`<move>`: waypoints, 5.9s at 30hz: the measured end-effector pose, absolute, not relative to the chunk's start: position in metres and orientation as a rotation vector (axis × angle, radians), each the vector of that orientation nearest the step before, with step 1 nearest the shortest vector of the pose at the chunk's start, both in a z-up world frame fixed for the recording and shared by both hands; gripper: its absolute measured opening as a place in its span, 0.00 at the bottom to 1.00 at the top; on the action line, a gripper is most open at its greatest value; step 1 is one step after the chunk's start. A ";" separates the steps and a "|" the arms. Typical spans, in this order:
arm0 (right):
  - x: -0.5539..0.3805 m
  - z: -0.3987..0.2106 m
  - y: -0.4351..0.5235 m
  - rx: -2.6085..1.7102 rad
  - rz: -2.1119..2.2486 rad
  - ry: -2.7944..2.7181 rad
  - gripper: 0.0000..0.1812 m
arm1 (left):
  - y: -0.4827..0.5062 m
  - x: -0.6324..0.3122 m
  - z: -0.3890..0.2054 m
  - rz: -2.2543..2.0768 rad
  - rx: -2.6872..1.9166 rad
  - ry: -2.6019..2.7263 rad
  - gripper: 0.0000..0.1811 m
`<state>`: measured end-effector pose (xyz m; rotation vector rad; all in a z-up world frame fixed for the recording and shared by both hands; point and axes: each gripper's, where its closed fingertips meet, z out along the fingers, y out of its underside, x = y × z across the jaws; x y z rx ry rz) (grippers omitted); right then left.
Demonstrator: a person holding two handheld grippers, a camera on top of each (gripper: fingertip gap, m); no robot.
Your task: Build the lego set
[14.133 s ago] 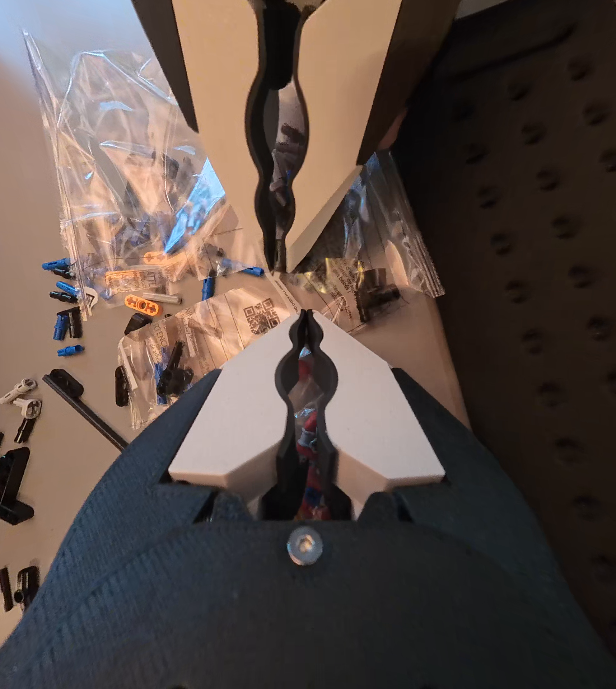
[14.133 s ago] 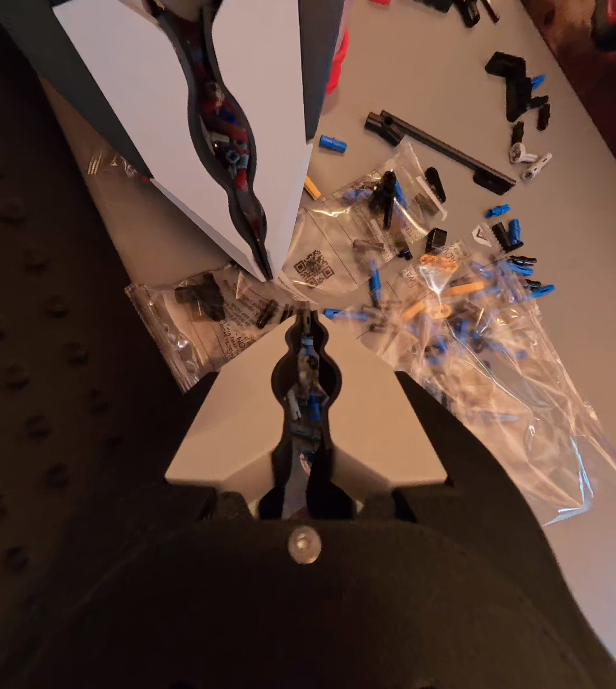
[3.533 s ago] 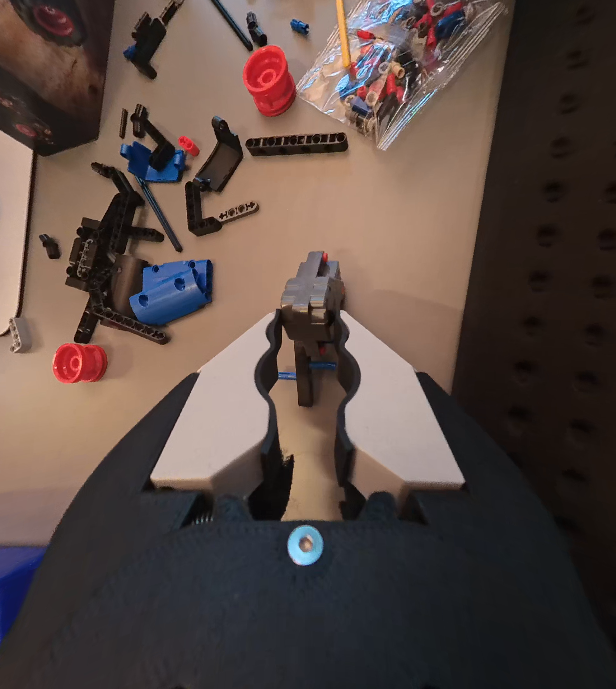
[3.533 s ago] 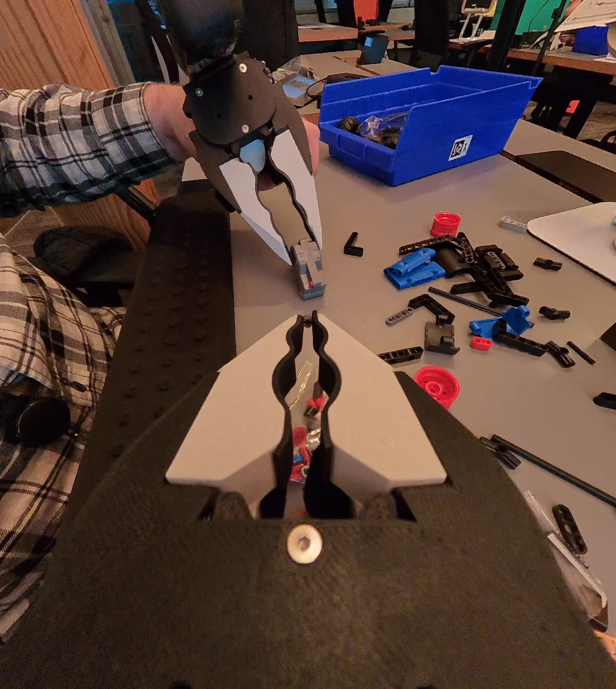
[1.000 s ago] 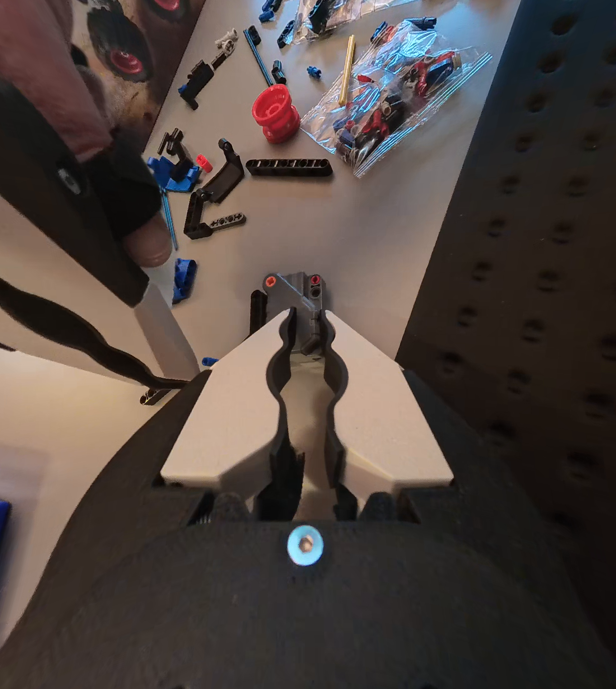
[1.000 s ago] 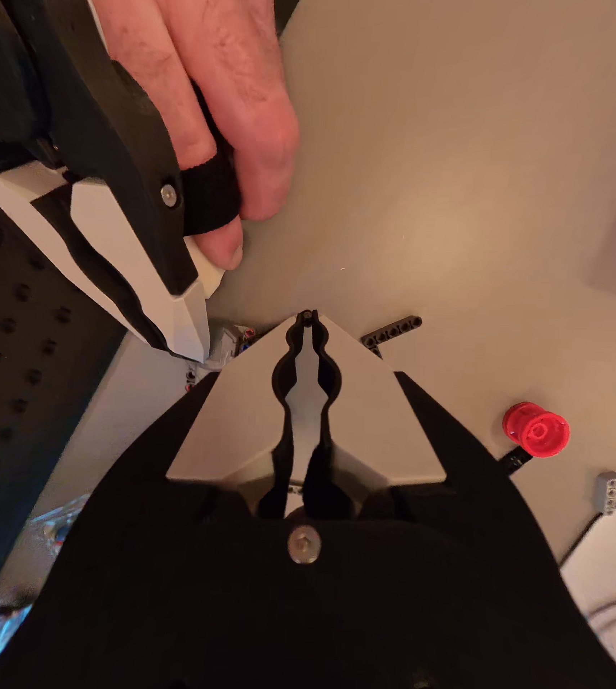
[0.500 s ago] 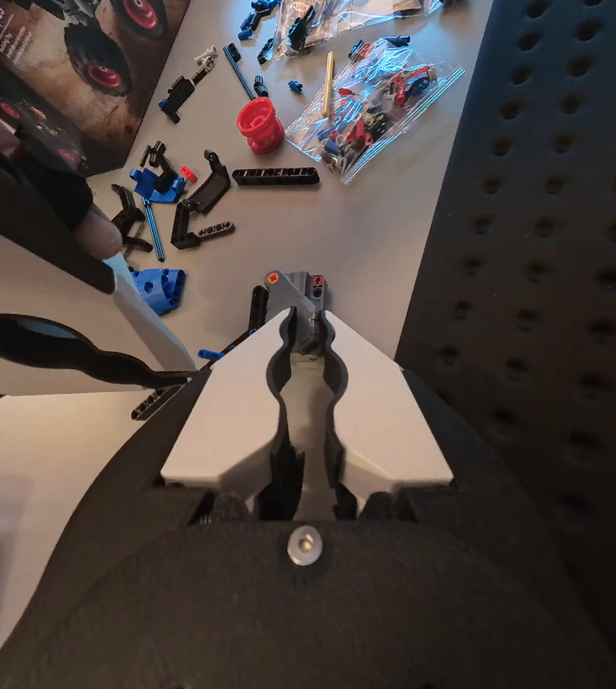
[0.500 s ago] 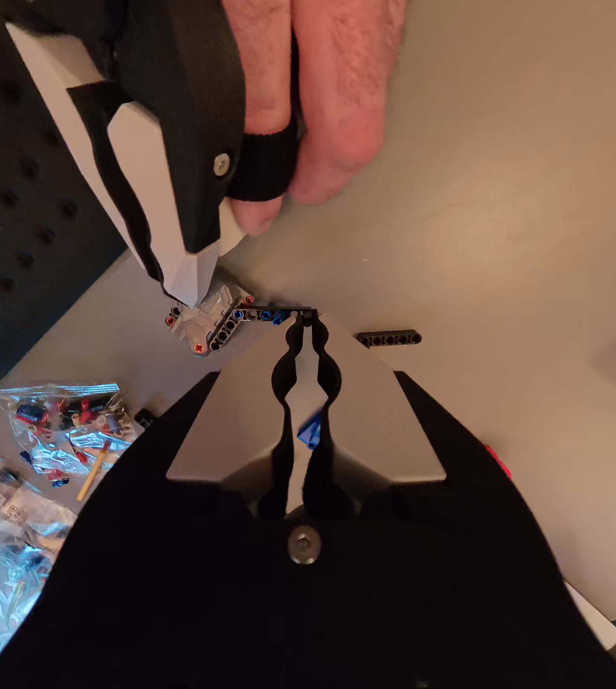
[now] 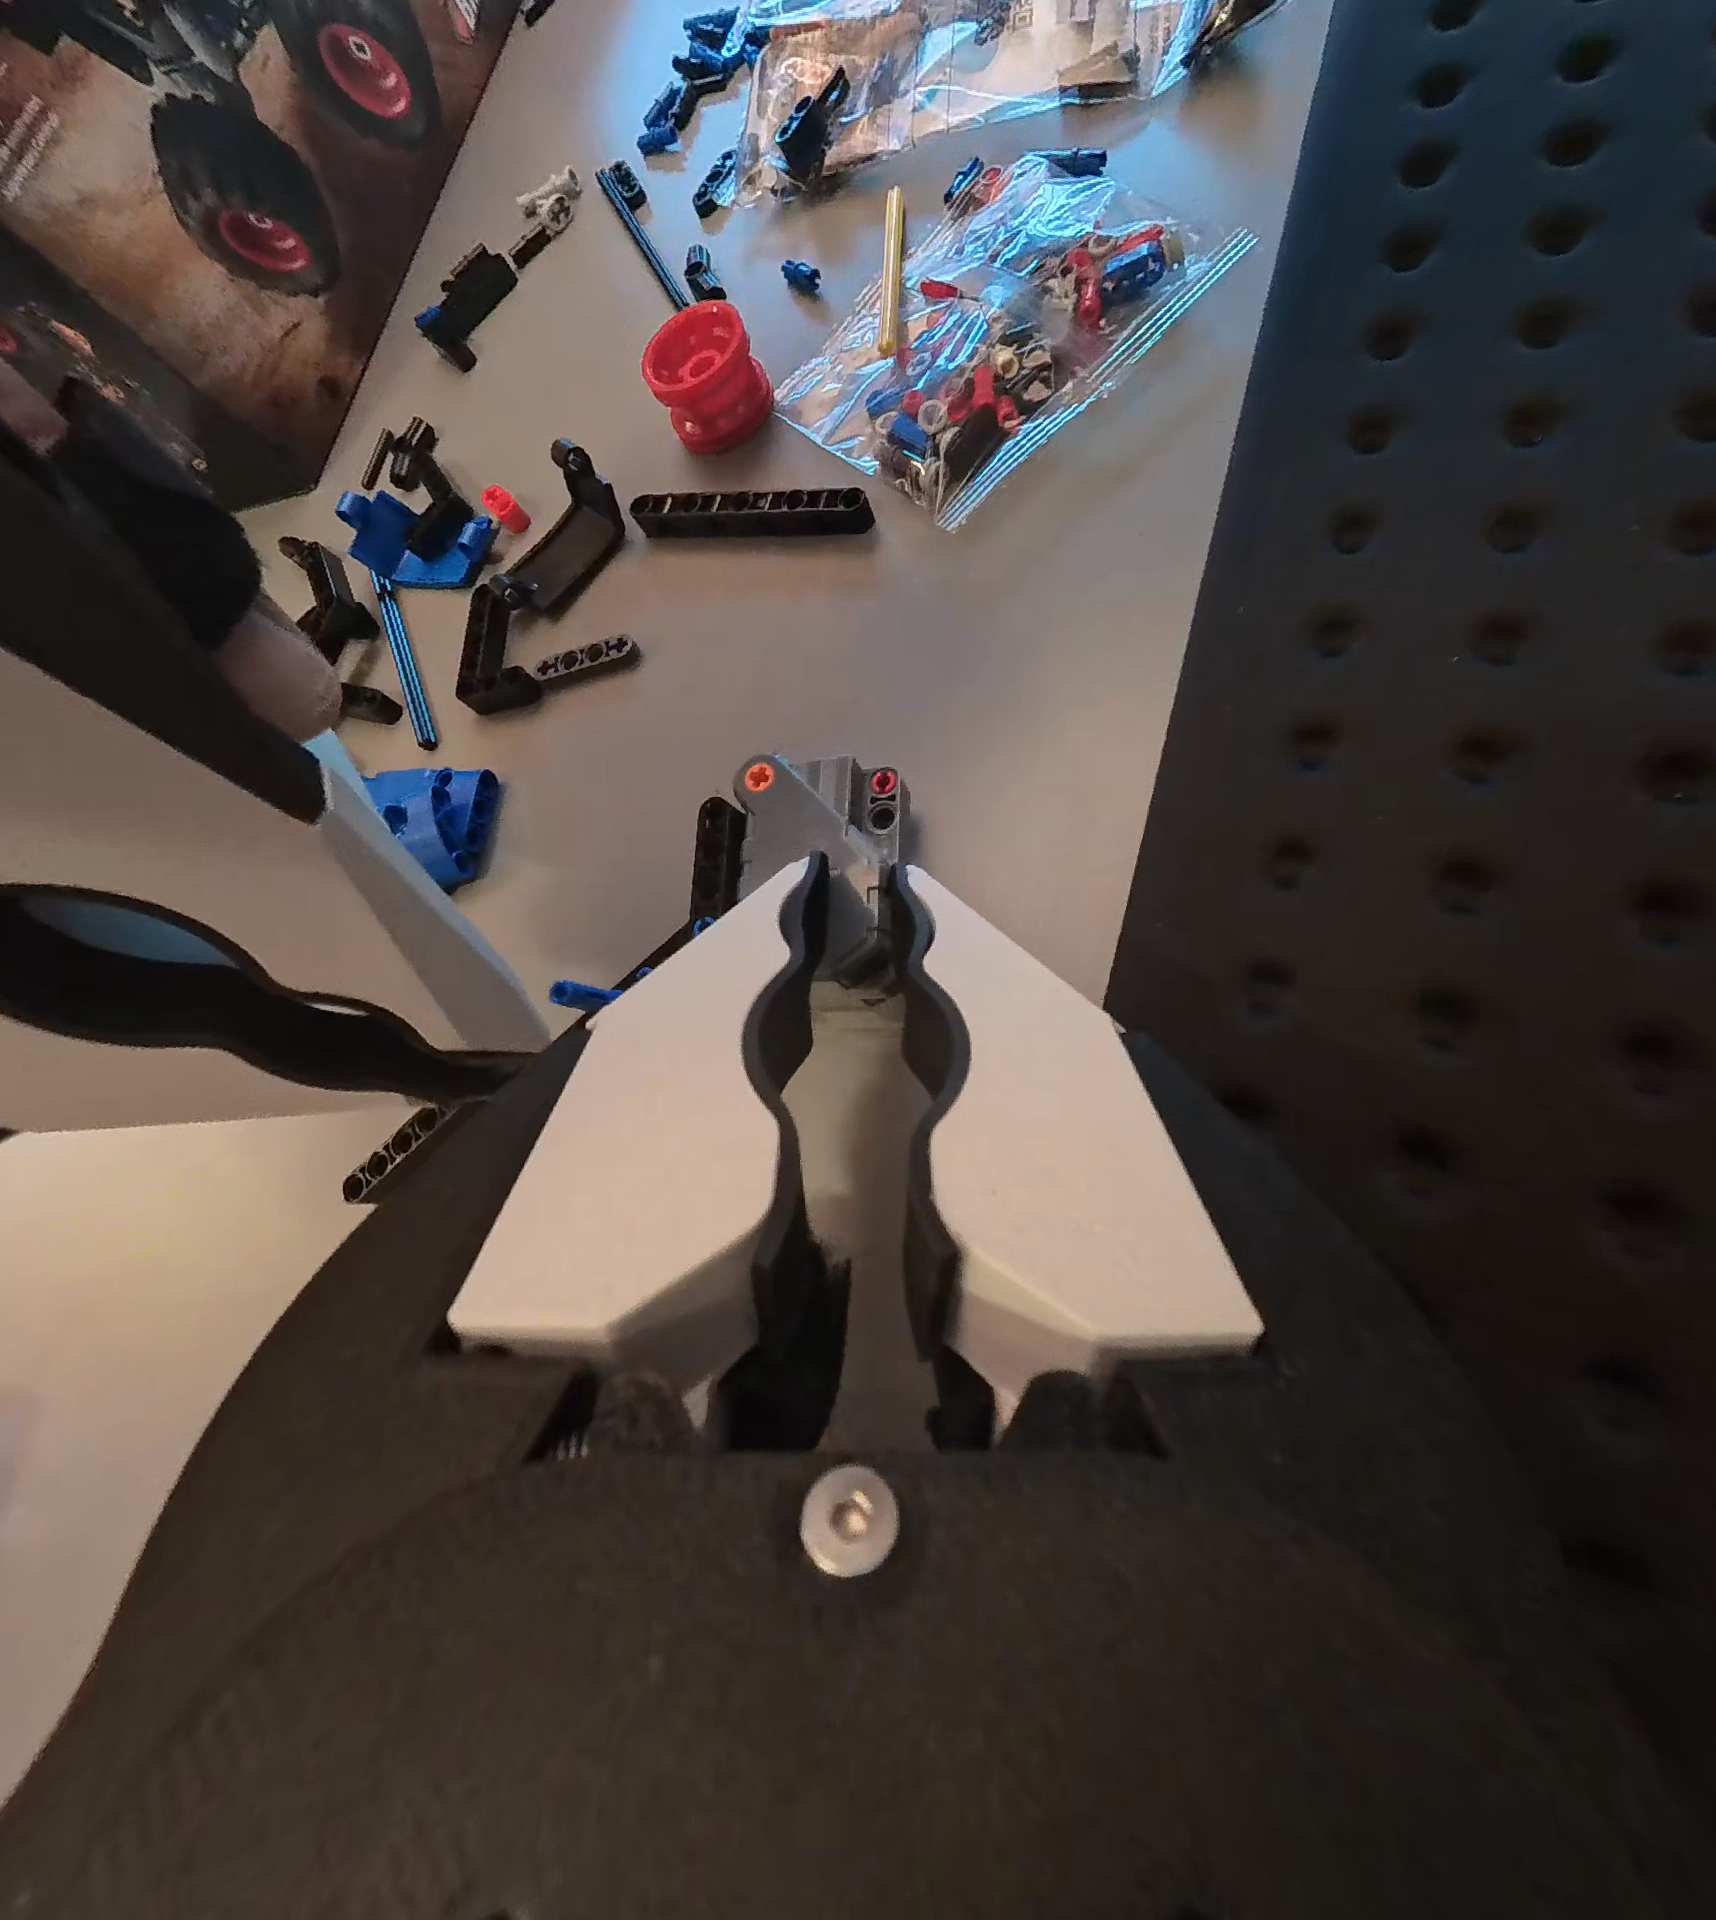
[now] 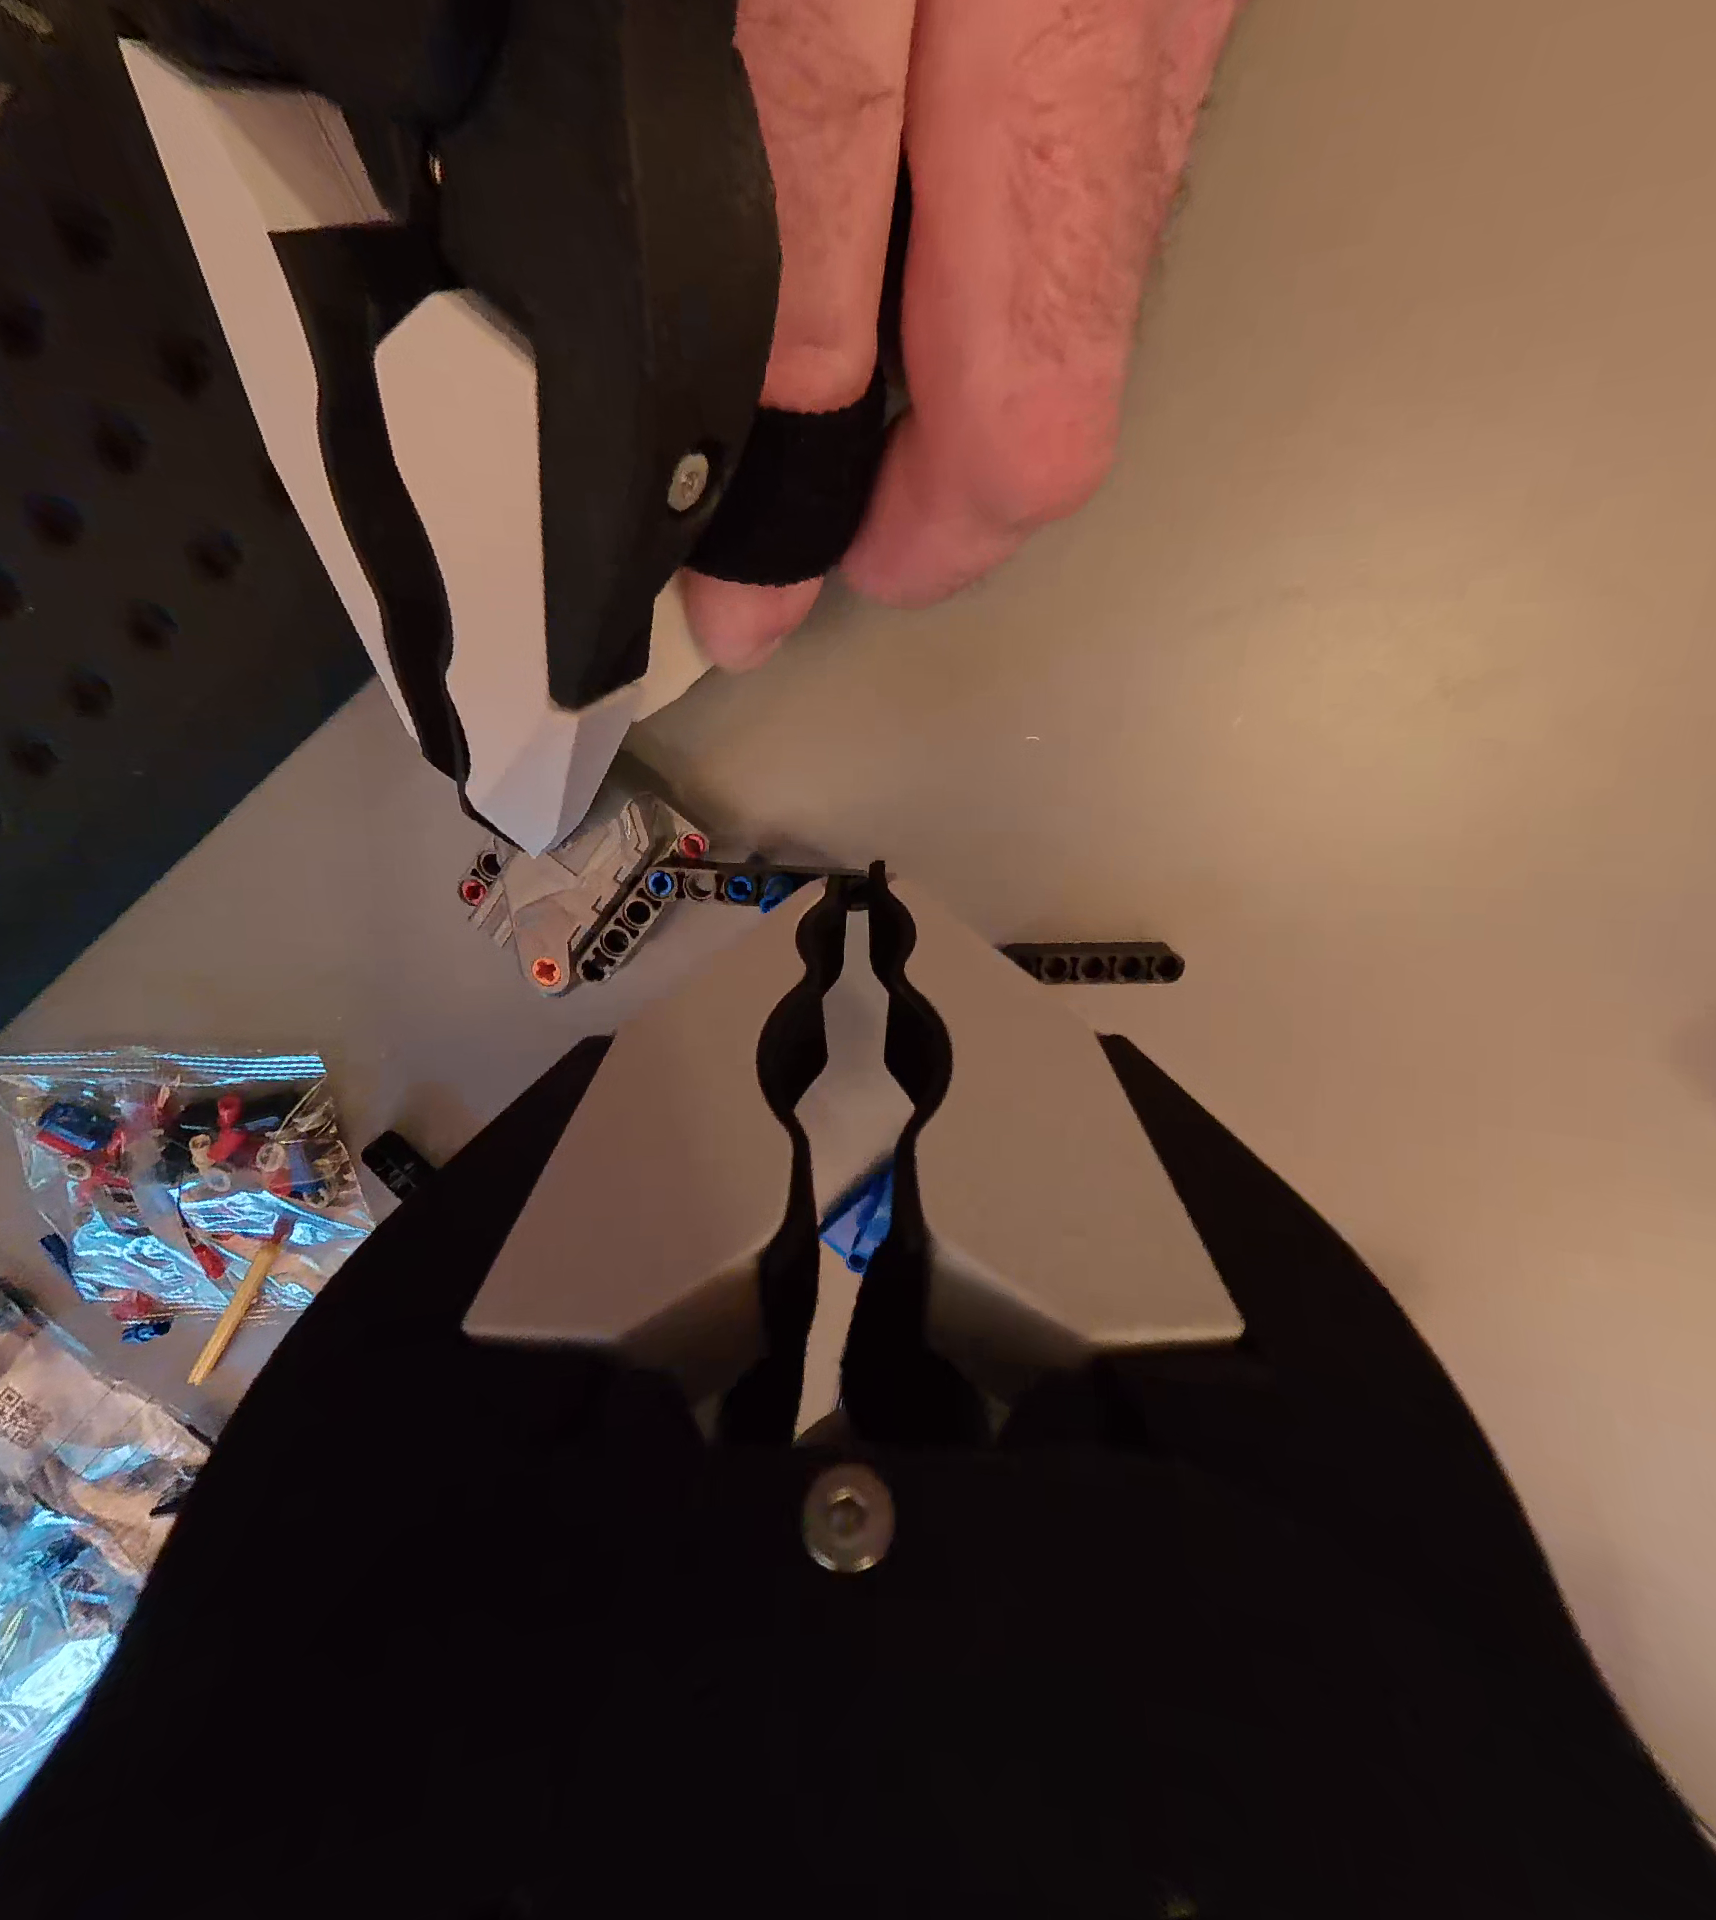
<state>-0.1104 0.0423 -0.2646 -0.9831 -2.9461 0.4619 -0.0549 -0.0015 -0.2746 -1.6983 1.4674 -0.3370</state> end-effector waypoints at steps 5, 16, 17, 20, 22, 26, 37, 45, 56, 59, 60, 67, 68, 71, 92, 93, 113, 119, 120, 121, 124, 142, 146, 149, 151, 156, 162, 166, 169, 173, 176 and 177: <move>-0.107 -0.264 0.045 -1.014 0.474 -2.937 0.01 | -0.004 -0.054 -0.274 -0.353 -1.689 1.476 0.04; -0.098 -0.266 0.052 -1.103 0.596 -2.838 0.01 | -0.002 -0.052 -0.274 -0.353 -1.692 1.469 0.03; -0.098 -0.267 0.052 -1.106 0.608 -2.833 0.01 | -0.002 -0.052 -0.274 -0.356 -1.693 1.469 0.03; -0.096 -0.268 0.053 -1.118 0.626 -2.821 0.01 | -0.002 -0.051 -0.274 -0.365 -1.692 1.465 0.03; -0.096 -0.269 0.053 -1.116 0.615 -2.826 0.01 | -0.002 -0.051 -0.274 -0.370 -1.691 1.465 0.03; -0.097 -0.270 0.052 -1.118 0.606 -2.838 0.01 | -0.002 -0.051 -0.274 -0.376 -1.690 1.463 0.03; -0.102 -0.246 0.059 -1.285 0.667 -2.613 0.19 | -0.001 -0.049 -0.272 -0.406 -1.679 1.455 0.03; -0.061 -0.207 0.066 -1.440 0.476 -2.307 0.29 | 0.002 -0.048 -0.261 -0.443 -1.669 1.395 0.15; -0.061 -0.272 0.021 -1.671 0.475 -2.020 0.31 | 0.025 -0.087 -0.247 -0.410 -1.723 1.267 0.21; -0.067 -0.281 0.016 -1.685 0.502 -2.004 0.22 | 0.030 -0.094 -0.250 -0.389 -1.736 1.244 0.23; -0.069 -0.281 0.016 -1.694 0.522 -1.990 0.22 | 0.030 -0.095 -0.252 -0.387 -1.740 1.246 0.23; -0.068 -0.265 0.012 -1.794 0.863 -1.877 0.21 | 0.032 -0.093 -0.256 -0.274 -1.688 1.307 0.26; -0.067 -0.257 0.009 -1.800 0.955 -1.860 0.21 | 0.034 -0.094 -0.258 -0.241 -1.678 1.320 0.28; -0.064 -0.235 0.007 -1.799 1.167 -1.802 0.21 | 0.032 -0.083 -0.249 -0.185 -1.587 1.338 0.31; -0.099 -0.213 0.010 -1.861 1.490 -1.826 0.22 | 0.037 -0.081 -0.222 0.055 -1.427 1.399 0.24; -0.103 -0.211 0.013 -1.864 1.496 -1.802 0.23 | 0.039 -0.085 -0.218 0.052 -1.438 1.381 0.22; -0.085 -0.180 0.034 -1.821 1.342 -1.537 0.28 | 0.074 -0.212 -0.217 0.040 -1.986 1.184 0.14; -0.028 -0.176 0.013 -1.724 1.002 -1.632 0.25 | 0.080 -0.258 -0.262 0.058 -2.336 1.241 0.13; -0.020 -0.175 0.009 -1.723 1.006 -1.612 0.24 | 0.080 -0.263 -0.270 0.060 -2.383 1.262 0.13; -0.013 -0.176 0.006 -1.728 1.003 -1.597 0.24 | 0.083 -0.267 -0.277 0.069 -2.414 1.263 0.13; 0.008 -0.188 0.002 -1.769 0.957 -1.549 0.24 | 0.088 -0.270 -0.293 0.012 -2.488 1.264 0.13; 0.089 -0.185 0.032 -1.843 0.783 -1.264 0.23 | 0.116 -0.267 -0.230 0.112 -2.244 1.104 0.34; 0.088 -0.188 0.034 -1.819 0.777 -1.245 0.22 | 0.128 -0.213 -0.197 0.122 -2.041 1.224 0.27; 0.079 -0.192 0.032 -1.785 0.791 -1.249 0.21 | 0.145 -0.166 -0.196 0.121 -1.959 1.352 0.23; 0.073 -0.197 0.030 -1.766 0.785 -1.267 0.21 | 0.158 -0.134 -0.206 0.089 -1.935 1.450 0.23; 0.053 -0.211 0.010 -1.691 0.811 -1.343 0.19 | 0.202 -0.083 -0.245 0.020 -1.927 1.647 0.26; 0.040 -0.220 -0.011 -1.590 0.796 -1.421 0.18 | 0.235 -0.060 -0.274 -0.183 -2.063 1.663 0.25; 0.035 -0.225 -0.014 -1.553 0.793 -1.457 0.17 | 0.237 -0.061 -0.290 -0.245 -2.133 1.686 0.14; 0.035 -0.226 -0.015 -1.539 0.802 -1.463 0.17 | 0.239 -0.060 -0.287 -0.265 -2.121 1.654 0.08; 0.032 -0.228 -0.024 -1.506 0.826 -1.496 0.16 | 0.237 -0.057 -0.279 -0.340 -2.110 1.615 0.04; 0.032 -0.233 -0.026 -1.507 0.824 -1.513 0.16 | 0.234 -0.054 -0.274 -0.416 -2.105 1.590 0.04; 0.032 -0.233 -0.027 -1.506 0.831 -1.515 0.16 | 0.234 -0.054 -0.272 -0.421 -2.100 1.584 0.04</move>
